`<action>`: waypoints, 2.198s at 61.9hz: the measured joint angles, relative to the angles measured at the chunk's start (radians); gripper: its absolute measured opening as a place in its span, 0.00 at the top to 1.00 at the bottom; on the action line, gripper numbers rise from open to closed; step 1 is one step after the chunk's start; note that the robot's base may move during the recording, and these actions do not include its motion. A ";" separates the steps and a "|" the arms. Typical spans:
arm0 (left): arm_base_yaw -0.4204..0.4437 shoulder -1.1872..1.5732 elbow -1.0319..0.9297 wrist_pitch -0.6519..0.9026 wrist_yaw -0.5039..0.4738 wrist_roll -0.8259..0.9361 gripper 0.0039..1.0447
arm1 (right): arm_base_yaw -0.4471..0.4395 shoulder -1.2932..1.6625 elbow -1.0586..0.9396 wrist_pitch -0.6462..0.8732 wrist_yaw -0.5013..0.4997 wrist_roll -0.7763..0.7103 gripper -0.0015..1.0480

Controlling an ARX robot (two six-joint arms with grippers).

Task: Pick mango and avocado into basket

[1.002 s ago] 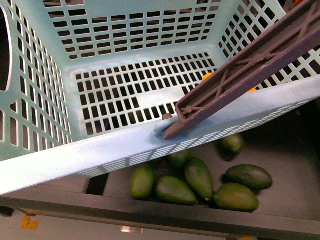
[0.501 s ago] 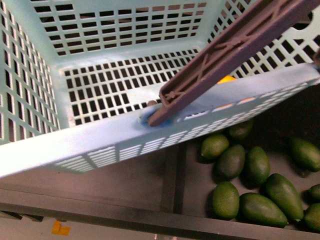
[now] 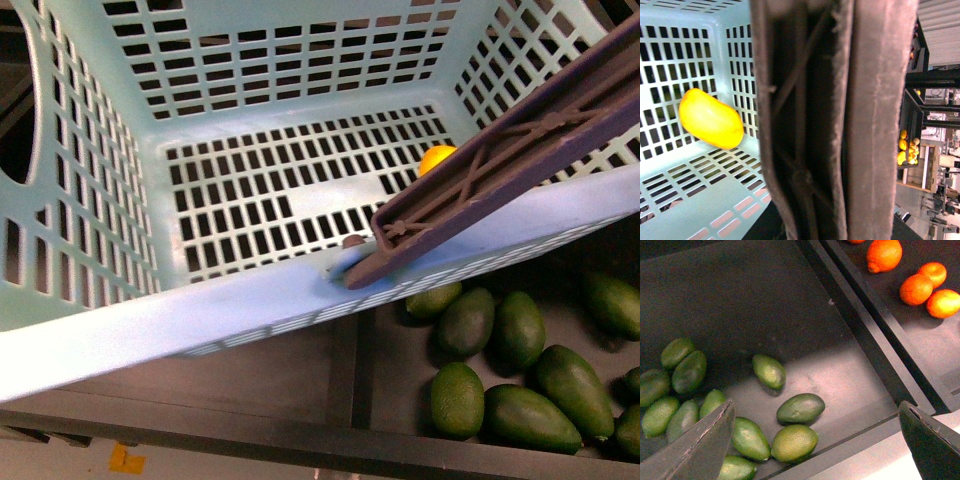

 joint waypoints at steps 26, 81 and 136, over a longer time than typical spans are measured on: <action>0.006 0.000 0.000 0.000 -0.007 0.002 0.86 | -0.305 0.709 0.087 0.415 -0.352 -0.529 0.08; 0.006 0.000 0.000 0.000 -0.008 0.002 0.86 | -0.055 1.546 0.660 0.391 -0.331 -0.439 0.08; 0.006 0.000 0.000 0.000 -0.011 0.002 0.86 | 0.022 1.722 0.892 0.342 -0.345 -0.356 0.08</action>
